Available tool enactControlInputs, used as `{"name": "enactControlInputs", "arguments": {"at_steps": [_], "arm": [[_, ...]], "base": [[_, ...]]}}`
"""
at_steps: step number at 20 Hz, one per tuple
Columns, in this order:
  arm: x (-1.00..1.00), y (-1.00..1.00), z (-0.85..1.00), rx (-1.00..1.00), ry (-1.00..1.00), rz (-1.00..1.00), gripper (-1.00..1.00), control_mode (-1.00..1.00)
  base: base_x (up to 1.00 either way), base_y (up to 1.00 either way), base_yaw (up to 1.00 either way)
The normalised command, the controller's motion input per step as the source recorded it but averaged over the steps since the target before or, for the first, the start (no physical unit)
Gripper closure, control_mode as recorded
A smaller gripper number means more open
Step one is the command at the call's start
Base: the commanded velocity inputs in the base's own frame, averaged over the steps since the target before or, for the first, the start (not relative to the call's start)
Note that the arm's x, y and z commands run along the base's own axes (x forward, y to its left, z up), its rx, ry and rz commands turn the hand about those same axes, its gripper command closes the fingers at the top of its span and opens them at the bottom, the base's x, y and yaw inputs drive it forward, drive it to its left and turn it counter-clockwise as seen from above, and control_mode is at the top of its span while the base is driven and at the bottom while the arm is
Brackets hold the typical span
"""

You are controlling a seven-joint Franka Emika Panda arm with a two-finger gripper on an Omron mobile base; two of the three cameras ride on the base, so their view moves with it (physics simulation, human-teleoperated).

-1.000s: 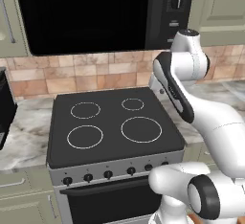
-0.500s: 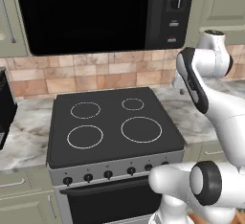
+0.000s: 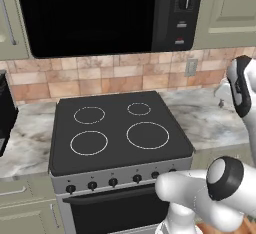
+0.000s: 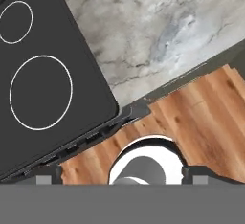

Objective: Take the tongs from the drawer on the right and place them on the dining counter next to the tray containing the kebab skewer.

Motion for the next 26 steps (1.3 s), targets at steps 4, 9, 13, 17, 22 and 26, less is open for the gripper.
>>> {"name": "enactControlInputs", "arguments": {"at_steps": [4, 9, 13, 17, 22, 26], "arm": [[-0.36, -0.7, -0.59, 0.16, -0.09, -0.33, -1.0, -1.0], [-0.36, -0.66, -0.45, 0.14, -0.09, -0.35, -1.0, -1.0], [-0.34, -0.53, -0.31, 0.13, -0.09, -0.39, -1.0, -1.0], [-0.27, -0.2, -0.19, 0.1, -0.12, -0.41, -1.0, -1.0], [-0.12, 0.0, -0.21, 0.06, -0.18, -0.4, -1.0, -1.0], [-0.08, 0.0, -0.24, 0.06, -0.23, -0.43, -1.0, -1.0]], "base": [[0.0, 0.0, 0.0], [0.0, 0.0, 0.0], [0.0, 0.0, 0.0], [0.0, 0.0, 0.0], [0.0, 0.0, 0.0], [0.0, 0.0, 0.0]]}}
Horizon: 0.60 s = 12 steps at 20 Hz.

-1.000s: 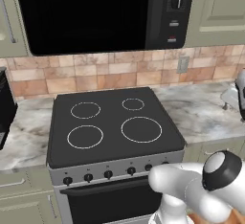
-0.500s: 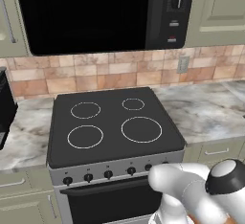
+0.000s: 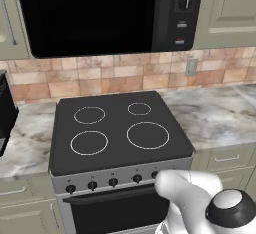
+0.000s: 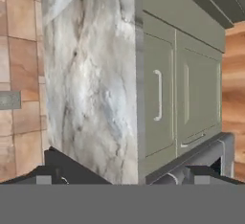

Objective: Take the tongs from the drawer on the right and place them on the dining counter next to the tray containing the kebab skewer.

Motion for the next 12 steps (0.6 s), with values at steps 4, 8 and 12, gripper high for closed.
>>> {"name": "enactControlInputs", "arguments": {"at_steps": [4, 8, 12], "arm": [[-0.06, 0.0, -0.36, 0.05, -0.21, -0.33, -1.0, -1.0], [-0.03, 0.0, -0.48, 0.03, -0.17, -0.16, -1.0, -1.0], [0.0, 0.0, -0.25, 0.0, -0.04, -0.01, -1.0, -1.0]], "base": [[0.0, 0.0, 0.0], [0.0, 0.0, 0.0], [0.0, 0.0, 0.0]]}}
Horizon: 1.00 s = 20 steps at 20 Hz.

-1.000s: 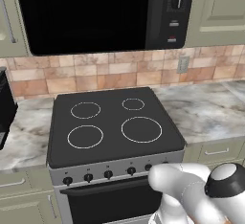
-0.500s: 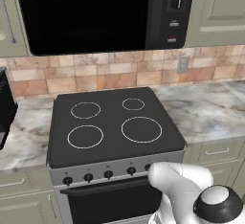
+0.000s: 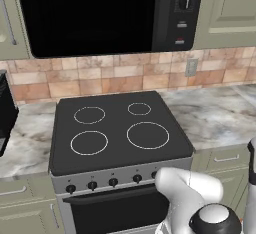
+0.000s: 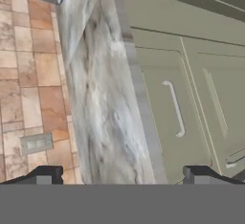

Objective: Take the tongs from the drawer on the right and place them on the dining counter next to the tray containing the kebab skewer.

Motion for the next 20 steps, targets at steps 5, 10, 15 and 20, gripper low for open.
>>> {"name": "enactControlInputs", "arguments": {"at_steps": [5, 10, 15, 20], "arm": [[0.0, -0.07, -0.17, 0.0, 0.0, 0.09, -1.0, -1.0], [0.0, -0.16, -0.24, 0.0, 0.0, 0.16, -1.0, -1.0], [0.0, -0.18, -0.29, 0.02, 0.0, 0.18, -1.0, -1.0], [0.0, -0.08, -0.29, 0.01, -0.06, 0.1, -1.0, -1.0]], "base": [[0.0, 0.0, 0.0], [0.0, 0.0, 0.0], [0.0, 0.0, 0.0], [0.0, 0.0, 0.0]]}}
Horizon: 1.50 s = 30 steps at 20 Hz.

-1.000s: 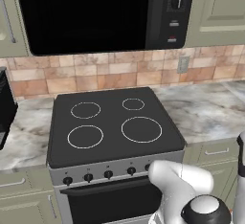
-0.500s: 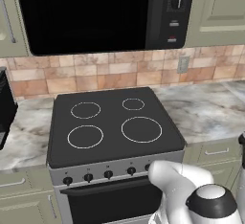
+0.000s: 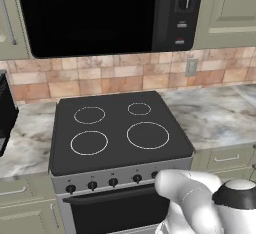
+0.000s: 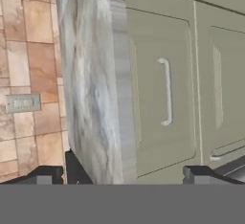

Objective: Take the tongs from the drawer on the right and place them on the dining counter next to the tray containing the kebab skewer.

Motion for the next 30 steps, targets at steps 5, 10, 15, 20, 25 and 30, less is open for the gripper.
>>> {"name": "enactControlInputs", "arguments": {"at_steps": [5, 10, 15, 20, 25, 30], "arm": [[0.0, -0.01, -0.32, 0.0, -0.23, 0.0, -1.0, -1.0], [0.0, 0.0, -0.36, 0.0, -0.16, 0.0, -1.0, -1.0], [0.09, -0.02, -0.16, 0.01, -0.06, 0.0, -1.0, -1.0], [0.19, -0.06, -0.06, 0.0, 0.0, 0.0, -1.0, -1.0], [0.19, -0.03, 0.0, 0.0, 0.0, 0.0, -1.0, -1.0], [0.12, 0.0, -0.01, 0.0, 0.0, 0.0, -1.0, -1.0]], "base": [[0.0, 0.0, 0.0], [0.0, 0.0, 0.0], [0.0, 0.0, 0.0], [0.0, 0.0, 0.0], [0.0, 0.0, 0.0], [0.0, 0.0, 0.0]]}}
